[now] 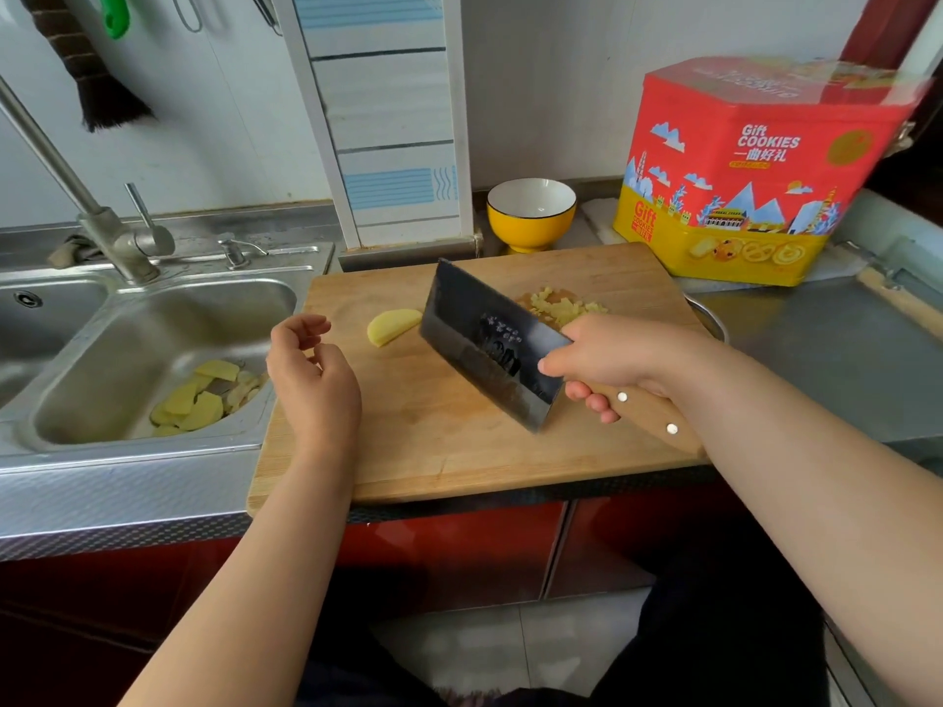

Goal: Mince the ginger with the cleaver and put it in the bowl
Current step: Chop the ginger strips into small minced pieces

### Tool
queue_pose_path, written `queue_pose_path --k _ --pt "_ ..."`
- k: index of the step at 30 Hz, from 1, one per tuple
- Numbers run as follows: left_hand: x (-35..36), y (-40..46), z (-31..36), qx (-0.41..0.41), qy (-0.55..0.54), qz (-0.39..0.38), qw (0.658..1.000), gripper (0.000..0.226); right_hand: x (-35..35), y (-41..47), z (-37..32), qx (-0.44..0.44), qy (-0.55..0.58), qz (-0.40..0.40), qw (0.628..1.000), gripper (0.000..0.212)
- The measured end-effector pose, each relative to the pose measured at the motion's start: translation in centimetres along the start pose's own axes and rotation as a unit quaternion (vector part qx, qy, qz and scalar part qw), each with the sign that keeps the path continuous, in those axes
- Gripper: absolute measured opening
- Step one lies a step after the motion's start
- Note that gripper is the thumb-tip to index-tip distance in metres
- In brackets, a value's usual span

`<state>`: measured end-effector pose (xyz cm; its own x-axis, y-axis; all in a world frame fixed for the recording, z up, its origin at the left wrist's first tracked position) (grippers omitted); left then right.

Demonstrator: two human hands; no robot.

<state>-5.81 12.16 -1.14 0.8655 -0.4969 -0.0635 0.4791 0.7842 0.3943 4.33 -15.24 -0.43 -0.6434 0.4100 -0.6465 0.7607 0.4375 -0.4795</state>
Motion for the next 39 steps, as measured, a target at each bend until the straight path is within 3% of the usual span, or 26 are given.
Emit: queue_pose_path --k 6,15,19,23,26,28,31,35,39 --pt "4.1 -1.4 2.1 0.08 0.134 -0.119 0.98 0.033 -4.2 1.4 3.6 0.05 0.023 0.051 0.997 0.031" --pt "7.2 -1.7 1.9 0.101 0.184 -0.2 0.957 0.033 -8.3 0.9 6.3 0.074 0.05 0.125 0.988 0.037" --pt "6.3 -1.8 2.6 0.122 0.149 -0.175 0.966 0.03 -8.1 -0.1 5.0 0.007 0.037 0.117 0.992 0.027" --pt "4.6 -1.5 5.2 0.16 0.047 -0.102 0.981 0.03 -9.1 -2.8 2.3 -0.095 -0.014 0.178 0.979 0.017" --pt "4.1 -2.1 8.4 0.217 -0.023 -0.061 0.974 0.033 -9.5 -4.1 2.1 -0.107 -0.037 0.243 0.963 0.032" --pt "4.8 -2.6 10.3 0.239 -0.028 -0.077 0.968 0.036 -8.9 -4.3 2.7 -0.086 -0.097 0.268 0.955 0.044" --pt "7.9 -4.7 13.2 0.329 0.039 -0.182 0.926 0.04 -7.2 -4.2 3.5 -0.059 -0.176 0.288 0.94 0.054" --pt "14.2 -8.5 12.2 0.394 0.249 -0.365 0.806 0.051 -5.3 -4.7 3.5 -0.043 -0.248 0.303 0.919 0.056" --pt "19.1 -11.4 9.7 0.411 0.348 -0.456 0.708 0.051 -4.6 -5.2 3.2 -0.041 -0.285 0.331 0.899 0.057"
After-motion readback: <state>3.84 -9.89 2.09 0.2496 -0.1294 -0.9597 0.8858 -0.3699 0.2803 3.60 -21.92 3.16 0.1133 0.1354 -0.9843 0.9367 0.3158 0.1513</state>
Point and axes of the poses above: each hand's wrist, its own y-axis towards the middle knuckle, its own x-axis out of the palm, z = x × y, the point moved 9 cm from there along y, towards the middle knuckle, and after that the axes turned 7 degrees about -y, right-handed, at the moved point
